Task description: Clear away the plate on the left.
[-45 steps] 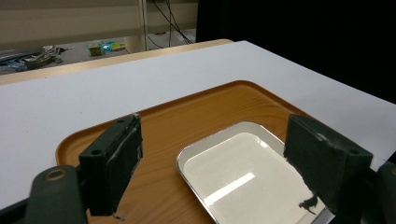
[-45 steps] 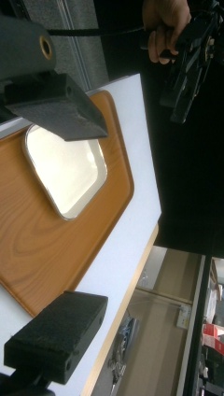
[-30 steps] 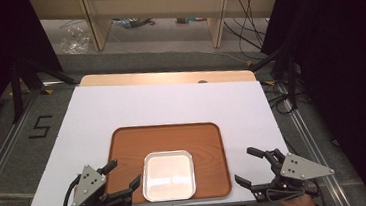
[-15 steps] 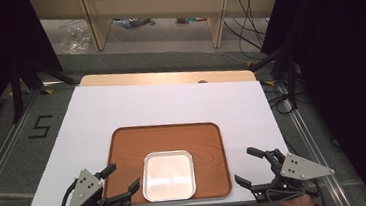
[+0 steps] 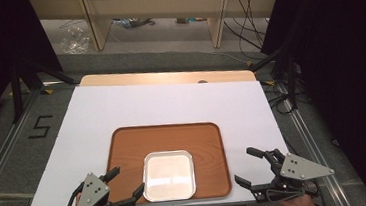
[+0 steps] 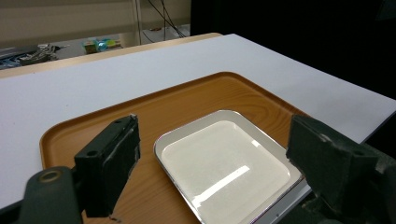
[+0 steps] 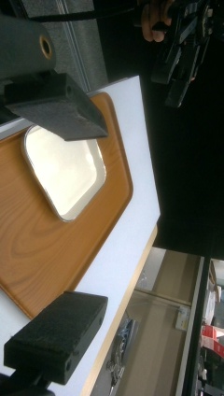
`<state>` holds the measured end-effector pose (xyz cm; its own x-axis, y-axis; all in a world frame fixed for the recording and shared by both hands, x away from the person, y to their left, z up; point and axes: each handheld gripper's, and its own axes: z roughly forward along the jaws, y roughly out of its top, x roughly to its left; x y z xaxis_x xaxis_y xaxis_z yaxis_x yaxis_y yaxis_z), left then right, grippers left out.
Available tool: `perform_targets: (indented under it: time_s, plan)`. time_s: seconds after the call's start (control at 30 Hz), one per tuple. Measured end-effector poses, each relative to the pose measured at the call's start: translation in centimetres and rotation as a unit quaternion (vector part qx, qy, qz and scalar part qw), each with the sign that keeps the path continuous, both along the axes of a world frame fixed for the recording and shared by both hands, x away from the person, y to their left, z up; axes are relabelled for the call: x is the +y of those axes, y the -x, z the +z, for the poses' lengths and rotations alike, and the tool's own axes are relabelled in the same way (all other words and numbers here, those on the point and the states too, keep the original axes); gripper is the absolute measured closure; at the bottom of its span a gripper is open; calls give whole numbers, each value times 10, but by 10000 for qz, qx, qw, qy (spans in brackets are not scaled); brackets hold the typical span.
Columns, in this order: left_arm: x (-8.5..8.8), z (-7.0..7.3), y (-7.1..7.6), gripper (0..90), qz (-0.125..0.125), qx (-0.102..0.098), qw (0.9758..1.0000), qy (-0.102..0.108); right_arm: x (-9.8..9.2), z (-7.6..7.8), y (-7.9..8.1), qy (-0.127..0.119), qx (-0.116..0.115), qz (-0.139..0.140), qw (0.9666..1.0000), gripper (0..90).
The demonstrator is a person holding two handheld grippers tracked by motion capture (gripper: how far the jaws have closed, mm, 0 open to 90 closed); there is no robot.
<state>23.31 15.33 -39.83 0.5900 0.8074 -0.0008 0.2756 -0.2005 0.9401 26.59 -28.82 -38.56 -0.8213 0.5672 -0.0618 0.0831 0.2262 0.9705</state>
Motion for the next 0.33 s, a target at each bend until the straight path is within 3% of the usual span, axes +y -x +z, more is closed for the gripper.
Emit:
perform_targets:
  time_s: [0.2, 0.23, 0.33]
  plan:
    - [2, 0, -2, 171, 7, -10, 10000, 21, 0, 0, 0, -4, -8, 15, 10000, 169]
    - [3, 0, -4, 171, -44, -69, 9999, -73, 0, 0, 0, -4, -8, 15, 10000, 169]
    - [0, -1, -3, 171, 19, 54, 10000, 13, 0, 0, 0, -11, -13, -1, 10000, 169]
